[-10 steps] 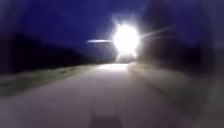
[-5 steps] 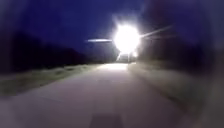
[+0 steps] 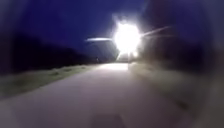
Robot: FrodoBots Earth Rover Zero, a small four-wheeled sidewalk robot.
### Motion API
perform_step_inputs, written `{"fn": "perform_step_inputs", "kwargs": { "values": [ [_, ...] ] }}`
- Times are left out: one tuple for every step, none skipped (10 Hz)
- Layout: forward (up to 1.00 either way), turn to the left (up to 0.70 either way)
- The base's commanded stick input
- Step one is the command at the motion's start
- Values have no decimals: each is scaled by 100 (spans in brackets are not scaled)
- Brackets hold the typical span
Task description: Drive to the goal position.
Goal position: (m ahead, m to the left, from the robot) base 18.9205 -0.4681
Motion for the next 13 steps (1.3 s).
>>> {"fn": "perform_step_inputs", "kwargs": {
  "values": [
    [100,0],
    [100,0],
    [100,0],
    [100,0],
    [100,0],
    [100,0],
    [100,0],
    [100,0],
    [100,0],
    [100,0],
    [100,0],
    [100,0],
    [100,0]
  ]
}}
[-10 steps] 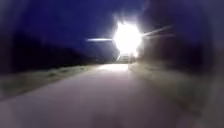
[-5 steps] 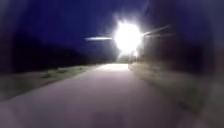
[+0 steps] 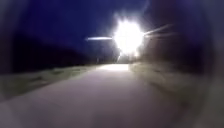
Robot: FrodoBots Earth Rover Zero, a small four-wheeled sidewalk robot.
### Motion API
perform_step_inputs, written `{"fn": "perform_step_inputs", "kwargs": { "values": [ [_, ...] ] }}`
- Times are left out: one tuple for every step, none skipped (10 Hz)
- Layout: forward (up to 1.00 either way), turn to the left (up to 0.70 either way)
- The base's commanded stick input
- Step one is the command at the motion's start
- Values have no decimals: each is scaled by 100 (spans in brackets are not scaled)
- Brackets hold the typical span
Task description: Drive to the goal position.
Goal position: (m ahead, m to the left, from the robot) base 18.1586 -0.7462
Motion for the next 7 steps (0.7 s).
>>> {"fn": "perform_step_inputs", "kwargs": {
  "values": [
    [100,0],
    [100,0],
    [100,0],
    [100,0],
    [100,0],
    [100,0],
    [100,0]
  ]
}}
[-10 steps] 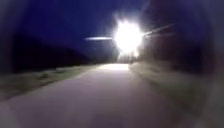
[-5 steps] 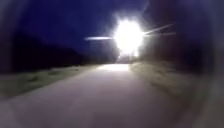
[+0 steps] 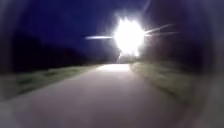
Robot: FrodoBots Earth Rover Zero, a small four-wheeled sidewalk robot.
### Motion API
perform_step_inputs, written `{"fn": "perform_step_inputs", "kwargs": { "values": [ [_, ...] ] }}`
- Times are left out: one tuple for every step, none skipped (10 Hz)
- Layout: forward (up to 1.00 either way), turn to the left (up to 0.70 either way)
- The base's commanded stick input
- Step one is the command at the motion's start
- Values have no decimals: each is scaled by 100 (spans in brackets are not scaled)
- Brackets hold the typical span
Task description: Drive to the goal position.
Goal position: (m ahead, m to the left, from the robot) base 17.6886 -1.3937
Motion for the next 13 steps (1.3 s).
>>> {"fn": "perform_step_inputs", "kwargs": {
  "values": [
    [100,0],
    [100,0],
    [100,0],
    [100,0],
    [100,0],
    [100,0],
    [100,0],
    [100,0],
    [100,0],
    [100,0],
    [100,0],
    [100,0],
    [100,0]
  ]
}}
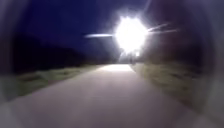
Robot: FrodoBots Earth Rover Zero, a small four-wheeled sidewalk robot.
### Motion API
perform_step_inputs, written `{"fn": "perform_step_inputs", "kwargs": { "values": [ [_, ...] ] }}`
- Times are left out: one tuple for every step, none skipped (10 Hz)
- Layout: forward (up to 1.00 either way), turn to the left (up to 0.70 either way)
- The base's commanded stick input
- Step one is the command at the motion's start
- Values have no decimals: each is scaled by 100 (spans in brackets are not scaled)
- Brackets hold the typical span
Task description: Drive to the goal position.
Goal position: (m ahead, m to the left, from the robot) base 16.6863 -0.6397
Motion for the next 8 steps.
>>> {"fn": "perform_step_inputs", "kwargs": {
  "values": [
    [100,0],
    [100,0],
    [100,0],
    [100,0],
    [100,0],
    [100,0],
    [100,0],
    [100,0]
  ]
}}
